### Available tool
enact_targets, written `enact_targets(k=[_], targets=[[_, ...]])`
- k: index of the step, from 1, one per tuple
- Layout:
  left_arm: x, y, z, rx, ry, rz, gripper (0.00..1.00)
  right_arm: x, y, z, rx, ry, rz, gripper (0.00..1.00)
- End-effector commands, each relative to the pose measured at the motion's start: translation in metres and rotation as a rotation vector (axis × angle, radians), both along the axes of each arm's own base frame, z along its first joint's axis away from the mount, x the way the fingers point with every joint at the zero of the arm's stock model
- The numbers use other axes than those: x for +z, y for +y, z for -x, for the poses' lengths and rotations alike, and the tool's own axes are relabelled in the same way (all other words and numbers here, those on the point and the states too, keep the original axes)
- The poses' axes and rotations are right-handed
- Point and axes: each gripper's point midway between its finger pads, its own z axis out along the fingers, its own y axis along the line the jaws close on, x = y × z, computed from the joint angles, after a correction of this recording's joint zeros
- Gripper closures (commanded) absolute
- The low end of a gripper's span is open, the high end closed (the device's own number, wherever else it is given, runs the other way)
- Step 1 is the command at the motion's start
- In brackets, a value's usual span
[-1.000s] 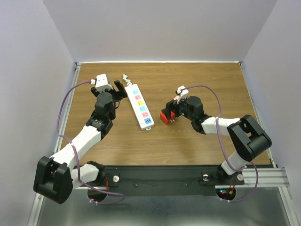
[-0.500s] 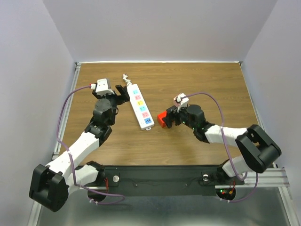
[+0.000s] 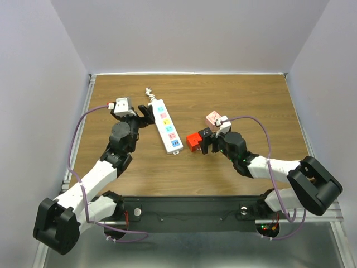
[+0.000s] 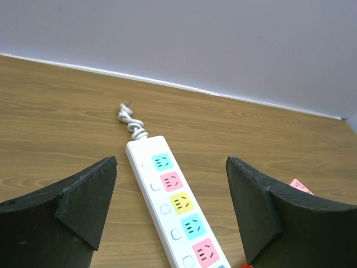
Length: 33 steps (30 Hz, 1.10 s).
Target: Insert the plug
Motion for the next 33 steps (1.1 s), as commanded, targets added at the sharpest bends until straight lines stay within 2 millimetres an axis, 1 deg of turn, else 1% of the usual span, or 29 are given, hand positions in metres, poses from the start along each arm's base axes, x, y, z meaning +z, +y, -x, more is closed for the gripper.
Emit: enact_targets(k=[1,4,7,8,10,16,21,24,25,26,28,29,33], targets=[[0.019,-0.001,0.006,-0.017,-0.071,0.025,0.1,0.013,-0.01,-0.017,-0.108,-0.06,-0.01,0.0],[0.019,-0.001,0.004,-0.011,-0.069,0.021,0.1,0.001,-0.012,-0.025,-0.14,-0.043,0.033,0.0],[0.013,-0.006,-0.001,-0.017,-0.048,0.003,0.1,-0.008,-0.017,-0.029,-0.178,-0.029,0.053,0.0],[0.013,-0.007,-0.002,-0.016,-0.048,0.0,0.1,-0.009,-0.02,-0.03,-0.197,-0.028,0.057,0.0],[0.012,-0.008,-0.003,-0.015,-0.043,-0.006,0.1,-0.009,-0.029,-0.034,-0.254,-0.034,0.067,0.0],[0.011,-0.011,-0.005,-0.011,-0.041,-0.016,0.1,-0.009,-0.04,-0.037,-0.32,-0.043,0.079,0.0],[0.011,-0.012,-0.004,-0.012,-0.04,-0.022,0.1,-0.012,-0.036,-0.033,-0.288,-0.028,0.074,0.0],[0.011,-0.015,-0.004,-0.026,-0.04,-0.024,0.1,-0.021,-0.02,-0.03,-0.199,-0.003,0.082,0.0],[0.012,-0.016,-0.003,-0.031,-0.042,-0.027,0.1,-0.02,-0.014,-0.032,-0.175,-0.003,0.076,0.0],[0.01,-0.017,-0.003,-0.034,-0.04,-0.03,0.1,-0.028,-0.012,-0.032,-0.167,0.013,0.094,0.0],[0.011,-0.019,-0.002,-0.042,-0.04,-0.031,0.1,-0.029,-0.012,-0.037,-0.175,0.009,0.107,0.0],[0.01,-0.019,-0.001,-0.044,-0.039,-0.032,0.1,-0.034,-0.012,-0.038,-0.178,0.016,0.12,0.0],[0.011,-0.023,0.001,-0.06,-0.043,-0.034,0.1,-0.036,-0.011,-0.038,-0.161,-0.006,0.13,0.0]])
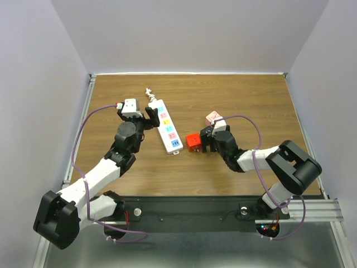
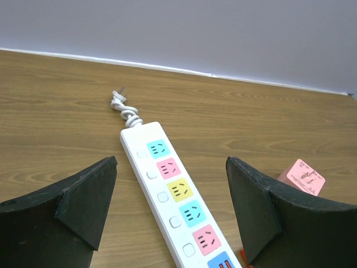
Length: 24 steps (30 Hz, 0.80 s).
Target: Insert the plug
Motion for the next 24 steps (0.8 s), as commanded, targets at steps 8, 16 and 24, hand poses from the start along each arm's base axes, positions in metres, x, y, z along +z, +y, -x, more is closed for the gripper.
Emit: enact_targets(k=[8,16,24], targets=[[0.022,-0.021,-0.003,-0.069,-0.06,-0.009,0.1,0.03,0.019,-0.016,0.094,-0.163,-0.006,0.0],[0.025,-0.033,0.001,-0.128,-0.068,-0.017,0.11,0.037,0.016,-0.01,0.121,-0.189,0.009,0.41],[0.016,-0.066,0.007,-0.271,-0.047,-0.037,0.12,0.079,0.033,0.036,0.38,-0.312,-0.082,0.86]])
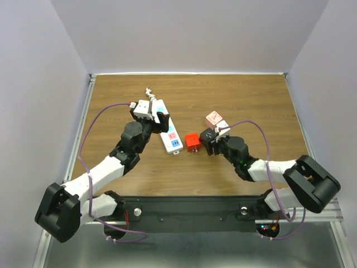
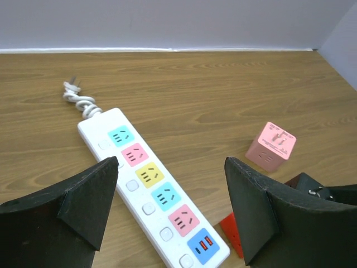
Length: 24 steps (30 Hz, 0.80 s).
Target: Insert the plug
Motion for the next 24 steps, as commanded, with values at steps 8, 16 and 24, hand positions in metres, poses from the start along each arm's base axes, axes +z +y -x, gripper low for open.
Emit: enact_targets(k=[8,16,24], targets=[[0.028,-0.072,0.028,-0.226,-0.069,0.01,0.2,0.045,0.044,0.033,0.337,-0.173,-0.081,0.99],[0.008,-0.114,0.046,-0.256,-0.043,-0.022,0.25,0.057,0.045,0.033,0.313,-0.162,-0.143,1.0],[-0.015,-0.152,0.05,-0.29,-0.011,-0.069,0.25,0.067,0.041,0.039,0.3,-0.151,-0.189,1.0]])
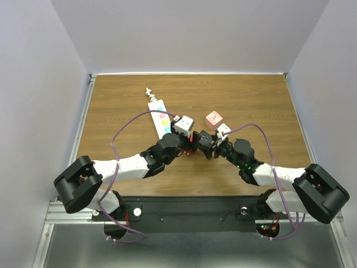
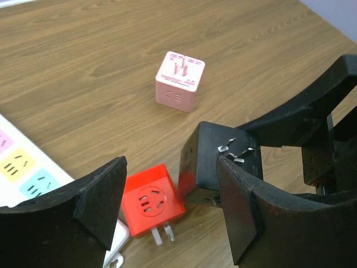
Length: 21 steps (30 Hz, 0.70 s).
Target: Insert the plug
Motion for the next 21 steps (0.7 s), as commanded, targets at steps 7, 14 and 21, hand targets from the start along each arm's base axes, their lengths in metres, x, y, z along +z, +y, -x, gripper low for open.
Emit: enact_targets(k=[7,14,21], targets=[[0.04,-0.024,-0.005,0.001,-0.088,0.097,0.25,0.029,0.009,0.003,0.029,-0.045,-0.087,1.0],[0.042,-0.036,0.007,-0.069,-0.107,0.099,0.25,0.022,0.012,-0.003,0.018,-0.018,-0.069,1.0],[0.026,-0.04,0.002,-0.057,-0.088,0.058,0.32,0.025,0.011,-0.003,0.013,-0.018,-0.073,1.0]])
